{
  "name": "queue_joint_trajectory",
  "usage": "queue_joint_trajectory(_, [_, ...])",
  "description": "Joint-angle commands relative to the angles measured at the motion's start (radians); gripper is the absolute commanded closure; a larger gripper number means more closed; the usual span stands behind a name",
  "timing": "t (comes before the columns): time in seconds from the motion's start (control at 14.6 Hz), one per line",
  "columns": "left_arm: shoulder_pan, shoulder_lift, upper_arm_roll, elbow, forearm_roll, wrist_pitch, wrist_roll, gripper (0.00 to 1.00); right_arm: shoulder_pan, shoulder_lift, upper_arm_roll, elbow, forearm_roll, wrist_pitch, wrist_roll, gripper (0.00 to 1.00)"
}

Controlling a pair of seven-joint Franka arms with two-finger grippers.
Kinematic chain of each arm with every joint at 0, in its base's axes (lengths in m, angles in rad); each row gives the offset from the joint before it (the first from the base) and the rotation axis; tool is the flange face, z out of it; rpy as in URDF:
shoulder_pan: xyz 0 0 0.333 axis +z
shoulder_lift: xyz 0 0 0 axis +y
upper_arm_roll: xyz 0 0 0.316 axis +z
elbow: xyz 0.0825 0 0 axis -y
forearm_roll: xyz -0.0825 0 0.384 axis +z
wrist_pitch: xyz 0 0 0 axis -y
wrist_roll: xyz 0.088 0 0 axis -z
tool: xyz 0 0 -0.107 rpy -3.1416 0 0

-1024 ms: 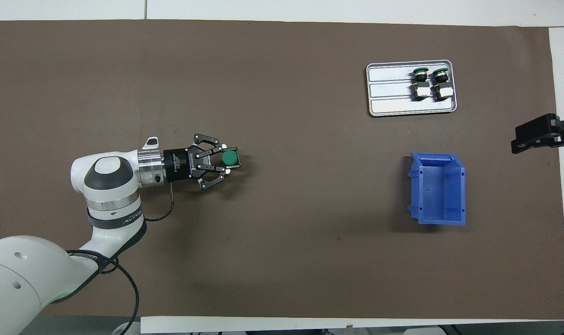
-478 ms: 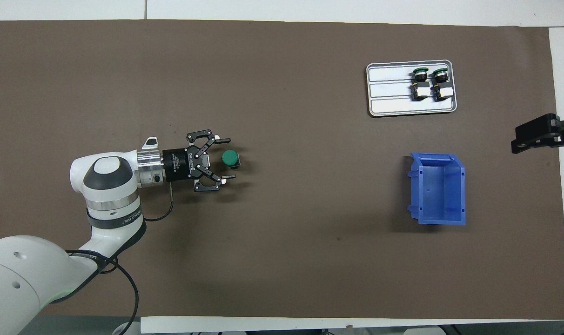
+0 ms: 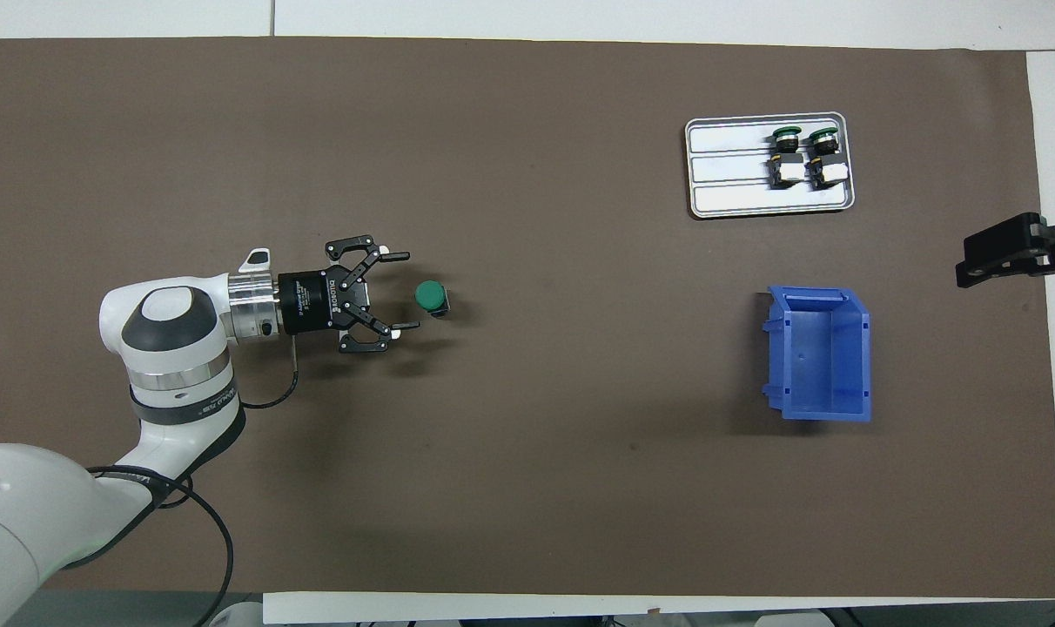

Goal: Place and press button with both arms
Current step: 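Raise the left gripper back away from the button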

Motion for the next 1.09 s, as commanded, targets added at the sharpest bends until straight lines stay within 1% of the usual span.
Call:
queue_joint_trajectory(0.0, [0.007, -0.056, 0.004, -0.02, 0.076, -0.01, -0.033, 0.0, -0.009, -0.009, 0.002, -0.012, 0.02, 0.006, -0.024, 0.01])
queue_joint_trajectory(0.2, [0.01, -0.076, 0.01, 0.011, 0.214, -0.006, -0.062, 0.0, -0.009, -0.009, 0.002, -0.012, 0.02, 0.006, -0.025, 0.01])
queue_joint_trajectory(0.27, [0.031, -0.08, 0.01, 0.026, 0.246, -0.01, -0.077, 0.0, -0.009, -0.009, 0.002, -0.012, 0.02, 0.006, -0.025, 0.01])
queue_joint_trajectory(0.48, [0.036, -0.108, 0.01, 0.074, 0.445, -0.015, -0.094, 0.0, -0.009, -0.009, 0.002, -0.014, 0.02, 0.006, -0.025, 0.01])
queue_joint_trajectory(0.55, [0.036, -0.122, 0.01, 0.089, 0.496, -0.015, -0.099, 0.0, -0.009, -0.009, 0.002, -0.014, 0.02, 0.006, -0.025, 0.01])
queue_joint_trajectory(0.68, [0.038, -0.126, 0.01, 0.115, 0.582, -0.012, -0.099, 0.0, -0.009, -0.009, 0.002, -0.012, 0.02, 0.006, -0.024, 0.01])
queue_joint_trajectory(0.75, [0.035, -0.126, 0.01, 0.14, 0.648, -0.01, -0.097, 0.0, -0.009, -0.009, 0.002, -0.014, 0.02, 0.006, -0.024, 0.01])
queue_joint_trajectory(0.89, [0.025, -0.12, 0.008, 0.213, 0.835, -0.018, -0.094, 0.0, -0.009, -0.009, 0.002, -0.014, 0.02, 0.006, -0.025, 0.01])
queue_joint_trajectory(1.02, [0.021, -0.126, 0.007, 0.247, 0.923, -0.033, -0.096, 0.0, -0.009, -0.009, 0.002, -0.012, 0.02, 0.006, -0.024, 0.01])
